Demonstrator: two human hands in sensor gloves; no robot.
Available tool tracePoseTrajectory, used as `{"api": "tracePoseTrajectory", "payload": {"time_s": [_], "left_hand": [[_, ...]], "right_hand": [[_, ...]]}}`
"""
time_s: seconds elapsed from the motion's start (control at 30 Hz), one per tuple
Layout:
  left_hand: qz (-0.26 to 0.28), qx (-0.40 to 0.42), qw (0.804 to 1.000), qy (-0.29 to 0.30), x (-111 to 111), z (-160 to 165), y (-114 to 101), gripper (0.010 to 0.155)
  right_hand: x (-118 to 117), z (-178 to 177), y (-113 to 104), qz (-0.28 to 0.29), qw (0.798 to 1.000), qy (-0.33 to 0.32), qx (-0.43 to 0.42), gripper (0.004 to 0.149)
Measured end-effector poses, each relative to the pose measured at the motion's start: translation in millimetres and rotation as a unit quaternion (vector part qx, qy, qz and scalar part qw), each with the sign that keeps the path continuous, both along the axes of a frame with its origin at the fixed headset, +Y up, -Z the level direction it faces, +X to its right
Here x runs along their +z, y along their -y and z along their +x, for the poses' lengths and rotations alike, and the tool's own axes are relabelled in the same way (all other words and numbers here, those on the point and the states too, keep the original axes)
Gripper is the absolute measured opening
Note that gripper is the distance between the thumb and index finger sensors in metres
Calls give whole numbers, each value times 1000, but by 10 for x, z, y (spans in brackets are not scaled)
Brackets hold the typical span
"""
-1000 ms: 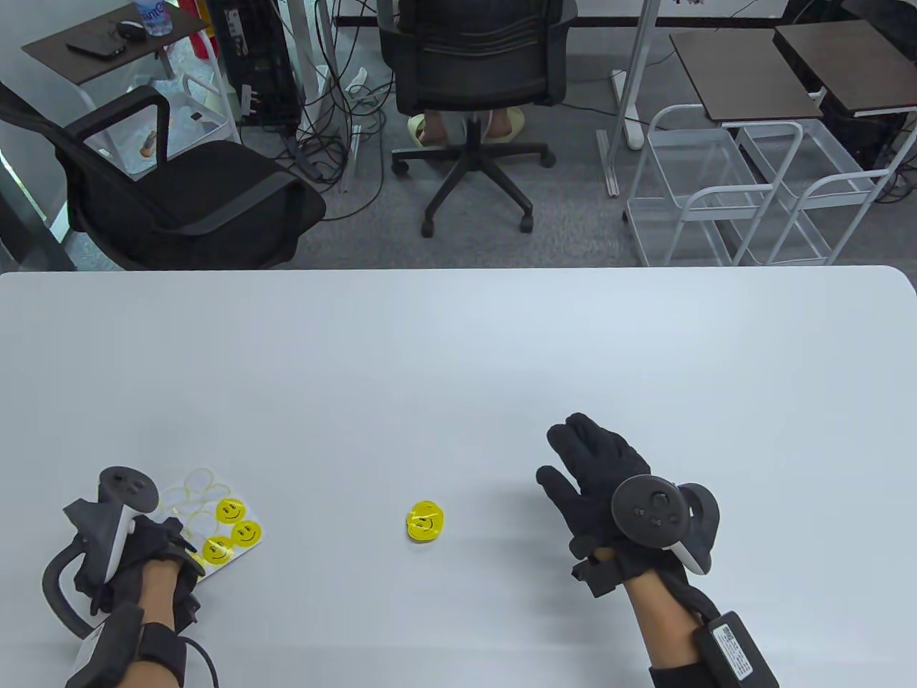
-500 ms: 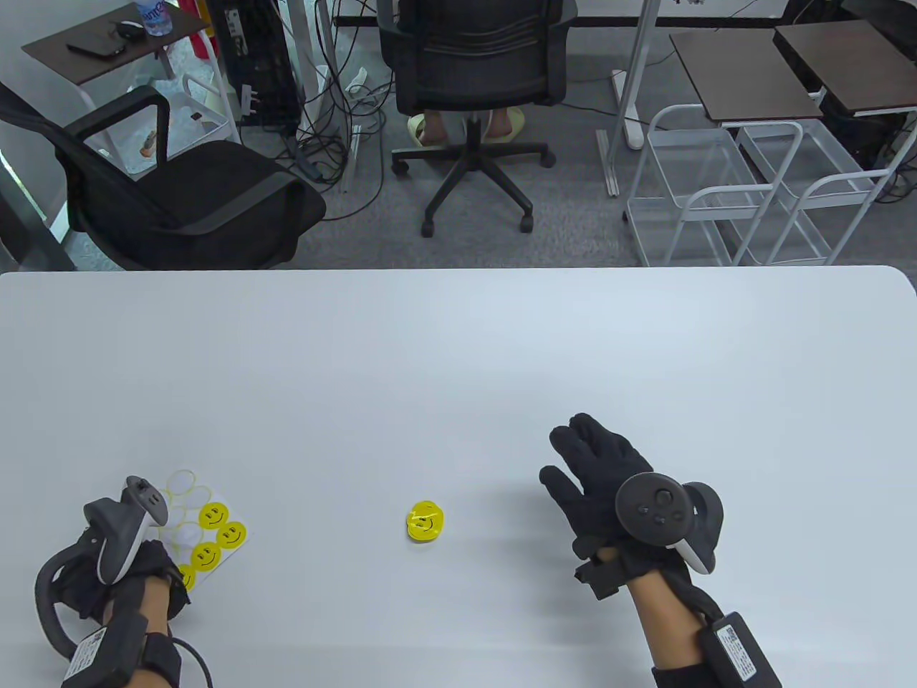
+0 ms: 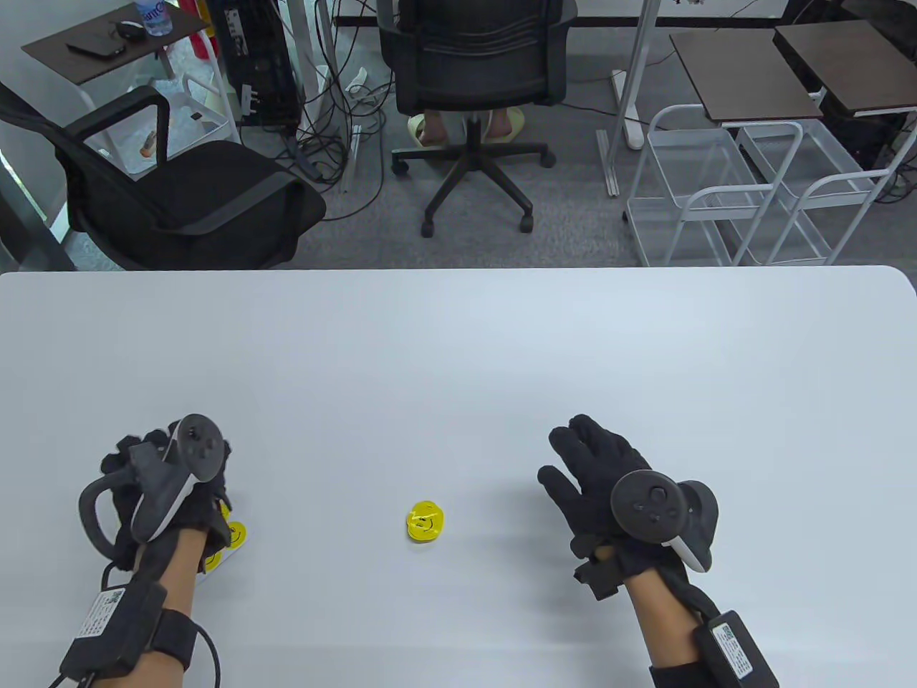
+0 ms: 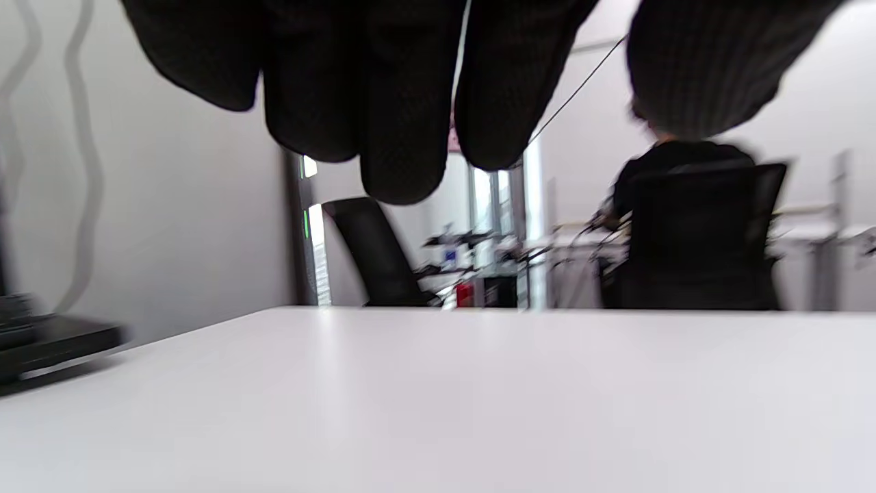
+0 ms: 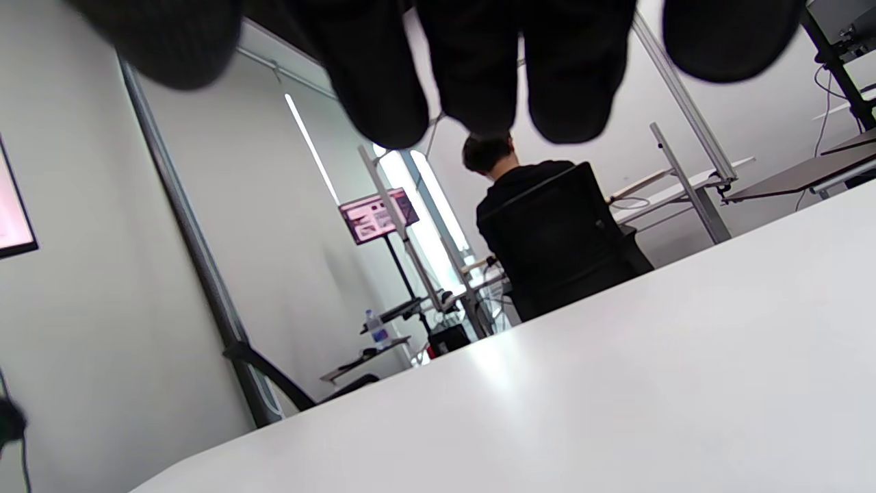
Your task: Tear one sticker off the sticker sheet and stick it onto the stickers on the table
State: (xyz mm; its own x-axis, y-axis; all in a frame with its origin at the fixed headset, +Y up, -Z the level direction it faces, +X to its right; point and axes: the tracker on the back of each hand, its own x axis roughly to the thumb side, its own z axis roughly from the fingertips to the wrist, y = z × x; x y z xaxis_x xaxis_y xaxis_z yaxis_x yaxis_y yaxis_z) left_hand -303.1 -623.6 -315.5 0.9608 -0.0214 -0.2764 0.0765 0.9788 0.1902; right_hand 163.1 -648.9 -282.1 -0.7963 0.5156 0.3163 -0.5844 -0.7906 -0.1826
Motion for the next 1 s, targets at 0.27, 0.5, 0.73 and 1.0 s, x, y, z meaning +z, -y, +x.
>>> {"api": "tracePoseTrajectory", "payload": {"time_s": [0.27,0.5,0.73,1.0], "left_hand": [[46,71,985,151,-16,788,-52,80],[77,95,968,219,90,1165,19,81],[86,88,963,242,195,1217,247,81],[75,86,964,239,223,1082,422,82]], "right_hand": [[-6,37,-2,-1,1000,9,-2,69],[-13,61,-7,-2,1000,15,-3,71],[31,85,-21,7,1000,27,-3,72],[33,99,75,-8,1000,28,-3,73]]}}
